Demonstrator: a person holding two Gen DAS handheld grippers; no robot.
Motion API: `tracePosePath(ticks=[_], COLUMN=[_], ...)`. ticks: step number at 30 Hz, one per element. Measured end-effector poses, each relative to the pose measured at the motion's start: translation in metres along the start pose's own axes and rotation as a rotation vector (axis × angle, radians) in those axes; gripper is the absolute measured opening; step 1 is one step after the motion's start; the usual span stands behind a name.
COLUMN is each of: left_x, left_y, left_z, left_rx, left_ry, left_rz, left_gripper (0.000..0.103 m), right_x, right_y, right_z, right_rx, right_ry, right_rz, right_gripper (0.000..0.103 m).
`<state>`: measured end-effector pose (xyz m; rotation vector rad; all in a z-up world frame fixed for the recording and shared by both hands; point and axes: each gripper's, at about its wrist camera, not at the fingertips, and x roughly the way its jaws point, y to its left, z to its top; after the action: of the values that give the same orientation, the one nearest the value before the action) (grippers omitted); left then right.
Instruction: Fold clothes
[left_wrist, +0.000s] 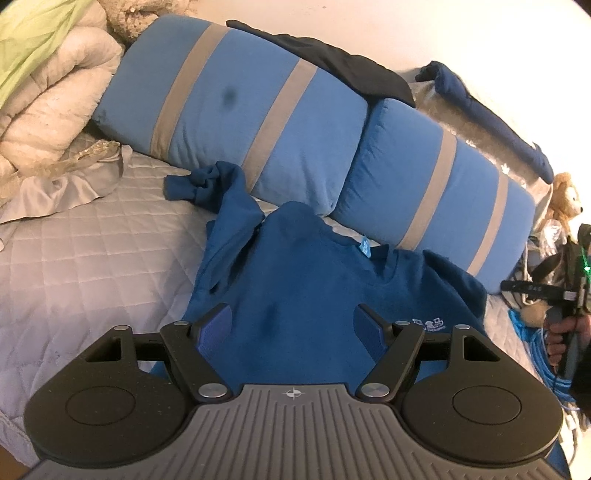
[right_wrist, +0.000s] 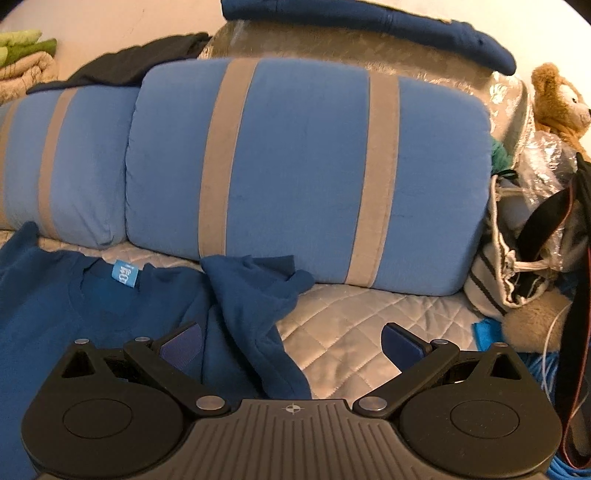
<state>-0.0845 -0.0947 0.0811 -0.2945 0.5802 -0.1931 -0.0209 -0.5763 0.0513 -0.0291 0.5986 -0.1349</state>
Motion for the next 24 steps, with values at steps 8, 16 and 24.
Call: tracePosePath(ticks=[8,16,24], left_x=[0.0,0.001,0.001], left_y=[0.002,0.003,0.007], left_z=[0.0,0.001,0.001], left_rx=[-0.009,-0.014,-0.038], left_ry=[-0.006,-0.003,-0.007], left_rz=[-0.007,-0.015,-0.035], left_gripper=[0.072,0.072,0.072], right_x=[0.036,0.08,0.048], right_y=[0.011,0.013,0.018], right_z=[0.0,0.003,0.027], right_rx=[0.059,0.138,0.023], right_ry=[0.034,0.118,0.041], right_rz=[0.051,0.073,0.064], right_gripper=[0.095,0.041,0.01])
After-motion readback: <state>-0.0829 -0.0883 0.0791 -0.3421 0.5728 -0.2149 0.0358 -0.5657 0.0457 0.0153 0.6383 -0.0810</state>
